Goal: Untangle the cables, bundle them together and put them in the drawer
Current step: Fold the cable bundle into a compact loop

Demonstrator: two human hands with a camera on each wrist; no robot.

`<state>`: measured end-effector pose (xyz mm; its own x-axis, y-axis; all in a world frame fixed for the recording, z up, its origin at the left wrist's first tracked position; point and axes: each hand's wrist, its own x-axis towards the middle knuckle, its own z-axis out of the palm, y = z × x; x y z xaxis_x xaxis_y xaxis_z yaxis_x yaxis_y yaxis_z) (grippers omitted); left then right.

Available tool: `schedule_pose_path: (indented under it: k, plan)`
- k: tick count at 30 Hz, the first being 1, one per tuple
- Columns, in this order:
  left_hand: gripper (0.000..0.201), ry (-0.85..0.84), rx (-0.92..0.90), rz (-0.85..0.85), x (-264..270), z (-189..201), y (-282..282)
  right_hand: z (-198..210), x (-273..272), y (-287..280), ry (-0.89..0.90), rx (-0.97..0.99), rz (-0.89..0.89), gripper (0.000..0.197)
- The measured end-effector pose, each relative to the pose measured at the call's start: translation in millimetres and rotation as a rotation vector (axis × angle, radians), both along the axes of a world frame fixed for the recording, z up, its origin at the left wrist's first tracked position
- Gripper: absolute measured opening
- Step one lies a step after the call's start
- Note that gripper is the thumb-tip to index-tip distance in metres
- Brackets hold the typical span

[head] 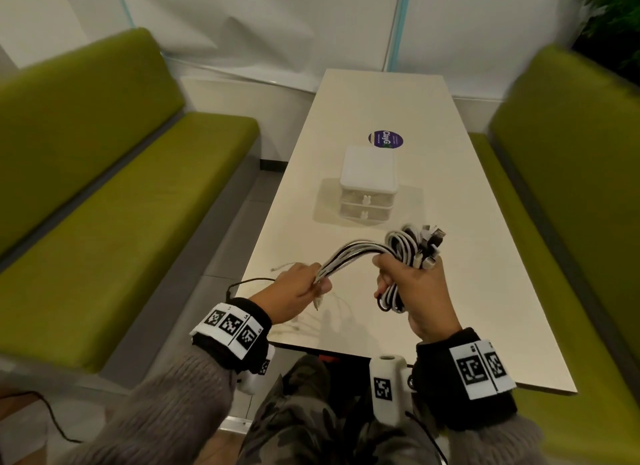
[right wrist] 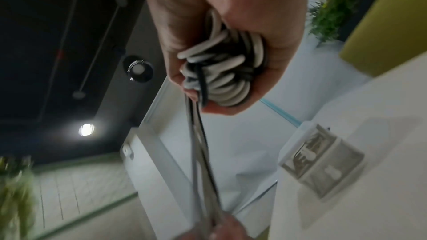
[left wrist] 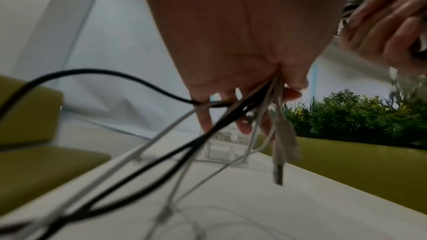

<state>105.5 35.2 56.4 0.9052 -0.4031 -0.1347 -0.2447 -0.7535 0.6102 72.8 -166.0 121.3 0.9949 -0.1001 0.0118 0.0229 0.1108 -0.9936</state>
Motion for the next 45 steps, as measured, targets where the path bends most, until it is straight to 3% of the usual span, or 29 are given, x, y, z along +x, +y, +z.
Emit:
schedule_pose_path:
  k: [3,5,7,10,12,15,20,22,25,27,30,35,41,45]
  plan:
    - [0.09,0.074,0.008,0.021,-3.0,25.3,5.7,-1.6,-0.4,-4.3,0.04,-0.09,0.005,0.034]
    - [0.112,-0.02,-0.119,0.024,-9.2,55.5,0.4,-3.4,-0.3,-4.2,0.073,-0.153,0.02,0.027]
    - [0.104,-0.153,-0.162,-0.045,-10.9,77.3,-11.6,-5.8,0.9,-0.4,0.09,-0.209,0.047,0.022]
    - [0.059,-0.112,-0.132,-0.22,-10.5,87.1,-30.0,-6.1,2.5,4.1,0.091,-0.251,0.089,0.014]
    - [0.038,-0.08,-0.176,-0.216,-9.7,83.5,-34.8,-1.3,3.0,1.0,0.088,-0.212,0.084,0.012]
    - [0.014,-0.011,-0.295,-0.095,-4.4,68.0,-35.7,9.7,3.6,-4.6,0.02,-0.139,0.056,0.028]
    - [0.024,0.107,-0.639,0.036,-13.5,41.5,-35.5,30.8,9.2,-5.9,-0.053,0.019,-0.051,0.034]
    - [0.028,0.115,-0.687,0.068,-18.8,37.6,-36.6,31.0,12.0,-6.3,-0.063,0.073,-0.063,0.034]
    - [0.059,0.116,-0.694,0.106,-19.1,35.7,-34.9,22.1,11.9,-5.8,-0.013,0.151,-0.054,0.028]
    - [0.068,0.176,-0.73,0.109,-19.5,40.9,-34.3,15.2,11.3,-6.3,0.024,0.189,-0.062,0.021]
    - [0.055,0.253,-0.777,0.131,-24.1,49.6,-40.0,10.6,10.2,-7.2,0.048,0.239,-0.081,0.018]
    - [0.042,0.127,-0.804,0.203,-29.1,52.0,-55.5,5.5,3.3,0.8,0.038,0.263,-0.01,0.017]
    - [0.047,0.009,-0.563,0.148,-37.6,48.7,-65.1,-0.9,-3.7,4.1,0.052,0.256,0.049,0.017]
    - [0.051,-0.054,-0.204,0.049,-38.9,57.1,-66.1,-3.8,-5.2,7.3,0.006,0.236,0.029,0.024]
